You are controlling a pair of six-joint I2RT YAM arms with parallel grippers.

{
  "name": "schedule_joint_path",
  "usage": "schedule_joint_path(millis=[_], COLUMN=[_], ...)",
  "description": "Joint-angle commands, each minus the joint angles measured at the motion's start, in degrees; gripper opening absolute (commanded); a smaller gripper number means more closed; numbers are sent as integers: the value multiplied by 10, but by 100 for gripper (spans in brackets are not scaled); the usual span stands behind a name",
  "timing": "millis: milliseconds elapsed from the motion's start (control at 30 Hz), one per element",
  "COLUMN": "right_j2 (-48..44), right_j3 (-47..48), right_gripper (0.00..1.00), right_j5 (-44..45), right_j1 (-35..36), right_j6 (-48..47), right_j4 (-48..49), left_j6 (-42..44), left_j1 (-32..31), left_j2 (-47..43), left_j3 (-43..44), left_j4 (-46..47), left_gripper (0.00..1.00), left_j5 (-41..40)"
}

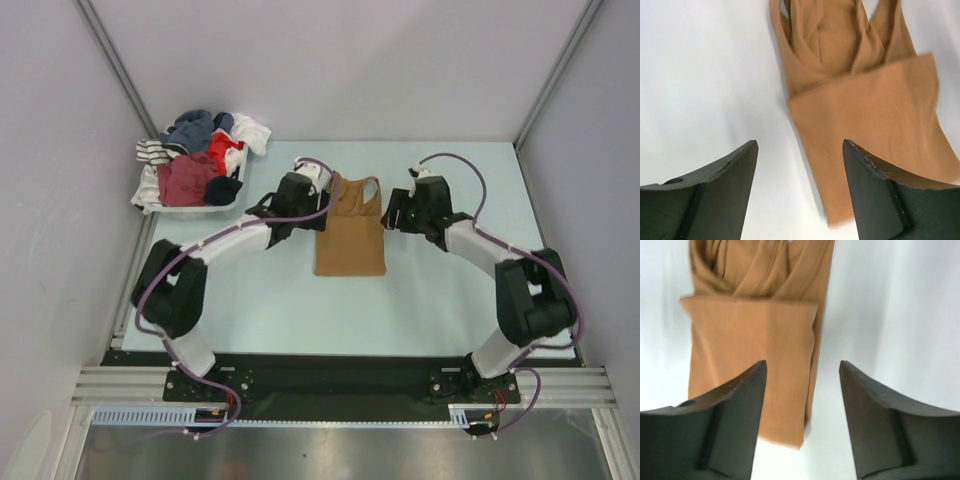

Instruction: Fold and stack the tank tops

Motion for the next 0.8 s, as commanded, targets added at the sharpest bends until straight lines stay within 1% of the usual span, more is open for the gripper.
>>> schedule_joint_path(millis=[0, 67, 100, 167, 200, 233, 267, 333, 400, 500, 567, 600, 633, 700, 733, 767], right_j2=[-78, -116, -128, -145, -155, -158, -158, -155, -143, -124, -99, -92, -77, -67, -61, -52], right_j3=[-66, -99, -132, -159, -177, -186, -193, -210, -217, -217, -210, -207, -203, -196, -195, -194], right_gripper=[61, 58, 58, 59, 60, 63, 64, 67, 66, 62, 54, 54, 49, 45, 41, 40], right_j5=[-34, -56, -64, -81, -86, -99, -106, -116, -116, -129, -134, -134, -137, -138, -140, -139], right_j1=[-1, 0, 1, 5, 6, 7, 7, 14, 18, 19, 20, 20, 19, 19, 21, 20], right_j6=[35, 44, 49, 55, 56, 62, 64, 69, 71, 76, 78, 78, 78, 82, 82, 83], right_j4=[-2, -4, -4, -3, -3, -2, 9, 21, 45, 64, 72, 72, 74, 78, 77, 77], left_j6=[-45, -74, -81, -109, -117, -125, -147, -160, -173, -180, -182, -183, -182, -183, -184, -186], left_j1=[-20, -37, -46, -74, -79, -80, -81, -81, -82, -82, -82, -82, -82, -82, -82, -82], left_j2=[-112, -140, -156, -193, -200, -206, -210, -206, -185, -164, -151, -148, -142, -128, -124, -120], left_j3=[-70, -98, -116, -160, -173, -195, -205, -231, -233, -240, -240, -240, -236, -229, -226, -225], left_j4=[-6, -15, -10, -15, -10, -7, -3, 25, 27, 47, 59, 60, 60, 55, 50, 48], left_gripper=[74, 72, 72, 72, 72, 72, 72, 71, 70, 68, 66, 66, 63, 60, 56, 54], left_j5=[-5, 12, 10, -13, -5, 4, 10, 33, 34, 35, 37, 39, 39, 36, 32, 26])
